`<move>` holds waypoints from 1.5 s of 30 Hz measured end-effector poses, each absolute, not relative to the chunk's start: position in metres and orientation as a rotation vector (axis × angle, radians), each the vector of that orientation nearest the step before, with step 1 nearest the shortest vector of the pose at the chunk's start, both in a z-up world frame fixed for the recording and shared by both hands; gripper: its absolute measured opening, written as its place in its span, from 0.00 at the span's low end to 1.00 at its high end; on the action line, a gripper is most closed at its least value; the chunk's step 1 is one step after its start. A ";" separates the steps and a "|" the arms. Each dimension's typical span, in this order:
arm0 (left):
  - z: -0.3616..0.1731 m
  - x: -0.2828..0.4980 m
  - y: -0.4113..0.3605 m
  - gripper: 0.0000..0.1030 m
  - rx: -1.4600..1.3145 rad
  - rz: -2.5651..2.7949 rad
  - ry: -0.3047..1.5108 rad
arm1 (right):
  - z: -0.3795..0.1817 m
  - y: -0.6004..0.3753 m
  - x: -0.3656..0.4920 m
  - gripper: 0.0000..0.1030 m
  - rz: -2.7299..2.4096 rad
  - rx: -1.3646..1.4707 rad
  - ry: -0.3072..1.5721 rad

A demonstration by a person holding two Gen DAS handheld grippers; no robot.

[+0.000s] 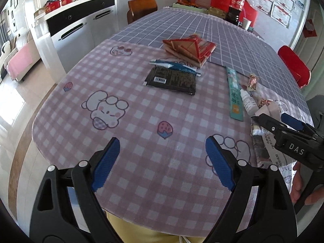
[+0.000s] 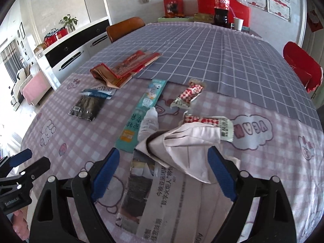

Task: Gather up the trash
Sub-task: 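Move both tools back over the table toward the remaining trash, then grasp the folded newspaper with the right tool while the left tool grasps the white bottle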

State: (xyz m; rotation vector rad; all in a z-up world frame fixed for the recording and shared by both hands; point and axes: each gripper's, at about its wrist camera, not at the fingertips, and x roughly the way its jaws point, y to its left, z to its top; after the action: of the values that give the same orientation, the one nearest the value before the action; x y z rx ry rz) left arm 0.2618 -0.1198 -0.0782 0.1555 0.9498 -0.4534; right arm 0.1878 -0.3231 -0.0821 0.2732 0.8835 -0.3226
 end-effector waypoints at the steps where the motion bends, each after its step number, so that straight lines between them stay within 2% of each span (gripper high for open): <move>1: -0.080 0.263 -0.120 0.82 0.158 -0.450 0.954 | -0.083 -0.322 0.189 0.80 -0.325 0.263 0.880; 2: -0.081 0.264 -0.119 0.82 0.159 -0.445 0.958 | -0.084 -0.320 0.192 0.74 -0.330 0.247 0.879; 4: -0.082 0.265 -0.118 0.83 0.159 -0.441 0.962 | -0.086 -0.320 0.195 0.49 -0.333 0.247 0.889; 5: -0.082 0.266 -0.117 0.82 0.157 -0.439 0.964 | -0.089 -0.321 0.197 0.40 -0.313 0.265 0.891; 7: -0.081 0.267 -0.117 0.82 0.153 -0.437 0.964 | -0.091 -0.321 0.196 0.28 -0.299 0.271 0.885; 10: -0.079 0.268 -0.119 0.82 0.153 -0.441 0.961 | -0.085 -0.322 0.189 0.20 -0.310 0.274 0.855; 17: -0.074 0.266 -0.144 0.82 0.175 -0.490 0.949 | -0.060 -0.333 0.162 0.19 -0.308 0.297 0.785; 25: -0.064 0.257 -0.207 0.82 0.222 -0.625 0.929 | -0.027 -0.386 0.122 0.18 -0.440 0.336 0.676; 35: -0.080 0.249 -0.297 0.82 0.295 -0.776 0.892 | -0.031 -0.450 0.085 0.18 -0.570 0.433 0.645; 36: -0.084 0.252 -0.302 0.79 0.296 -0.770 0.896 | -0.033 -0.454 0.082 0.18 -0.570 0.447 0.644; 37: -0.088 0.255 -0.307 0.72 0.293 -0.771 0.900 | -0.036 -0.457 0.080 0.18 -0.569 0.456 0.644; 39: -0.092 0.259 -0.312 0.70 0.296 -0.779 0.893 | -0.039 -0.460 0.078 0.18 -0.571 0.465 0.647; 41: -0.101 0.263 -0.317 0.53 0.323 -0.760 0.912 | -0.042 -0.464 0.078 0.18 -0.568 0.475 0.651; 43: -0.109 0.267 -0.321 0.31 0.327 -0.756 0.946 | -0.045 -0.467 0.078 0.18 -0.566 0.484 0.653; 45: -0.110 0.268 -0.320 0.27 0.328 -0.749 0.925 | -0.046 -0.469 0.079 0.18 -0.563 0.491 0.653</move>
State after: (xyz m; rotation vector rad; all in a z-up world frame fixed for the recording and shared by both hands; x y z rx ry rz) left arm 0.2676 -0.3202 -0.1103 0.3282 0.9253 -0.7495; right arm 0.0785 -0.4694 -0.0464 0.4909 0.6535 -0.5628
